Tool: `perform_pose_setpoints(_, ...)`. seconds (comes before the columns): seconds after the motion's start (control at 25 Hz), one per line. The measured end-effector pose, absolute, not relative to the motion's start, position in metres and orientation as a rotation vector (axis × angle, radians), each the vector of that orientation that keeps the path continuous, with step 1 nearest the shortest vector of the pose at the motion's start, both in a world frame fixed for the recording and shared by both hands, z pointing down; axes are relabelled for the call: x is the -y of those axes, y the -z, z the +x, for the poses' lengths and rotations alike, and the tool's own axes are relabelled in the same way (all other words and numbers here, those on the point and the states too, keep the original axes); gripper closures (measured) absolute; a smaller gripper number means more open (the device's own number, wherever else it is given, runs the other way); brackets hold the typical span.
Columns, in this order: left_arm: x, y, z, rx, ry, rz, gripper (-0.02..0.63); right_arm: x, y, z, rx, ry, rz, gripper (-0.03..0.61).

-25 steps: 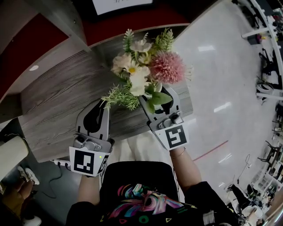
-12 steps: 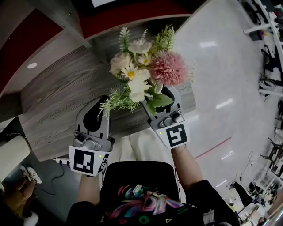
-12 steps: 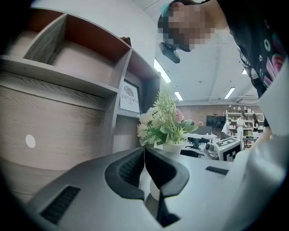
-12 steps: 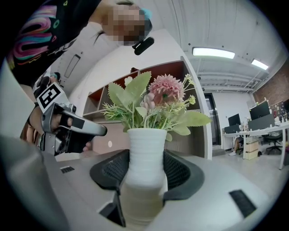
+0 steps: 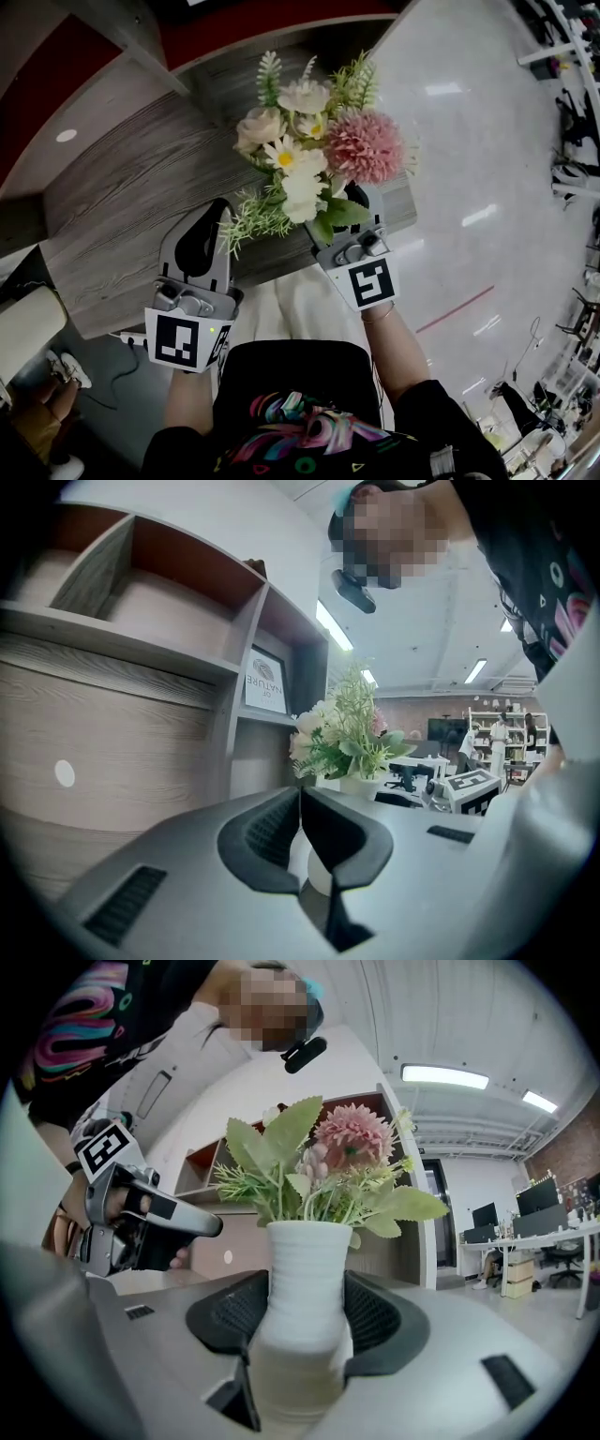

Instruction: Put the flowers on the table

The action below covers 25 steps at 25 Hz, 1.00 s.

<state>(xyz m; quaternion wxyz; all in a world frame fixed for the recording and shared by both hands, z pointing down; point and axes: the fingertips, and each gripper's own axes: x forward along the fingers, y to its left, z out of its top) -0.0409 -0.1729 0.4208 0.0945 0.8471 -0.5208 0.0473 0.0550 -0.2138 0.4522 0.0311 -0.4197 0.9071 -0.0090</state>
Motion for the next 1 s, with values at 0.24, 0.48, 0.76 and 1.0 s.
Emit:
perform_pose_setpoints(0.24, 0.167, -0.424, -0.039, 1.538, -0.158, 2.512, 0.586, 0.211, -0.456, 0.056, -2.808, 0.006, -1.296, 0.317)
perform_pose_setpoints(0.48, 0.166, -0.424, -0.035, 1.54, -0.166, 2.515, 0.586, 0.208, -0.458, 0.06, -2.799, 0.039, -1.291, 0.285)
perform_pose_setpoints(0.76, 0.164, -0.421, -0.033, 1.557, -0.164, 2.514, 0.586, 0.204, -0.454, 0.065, -2.822, 0.036, -1.277, 0.275)
perform_pose_setpoints(1.0, 0.161, -0.409, -0.036, 1.587, -0.147, 2.509, 0.586, 0.202, -0.44, 0.068, -2.823, 0.053, -1.271, 0.272)
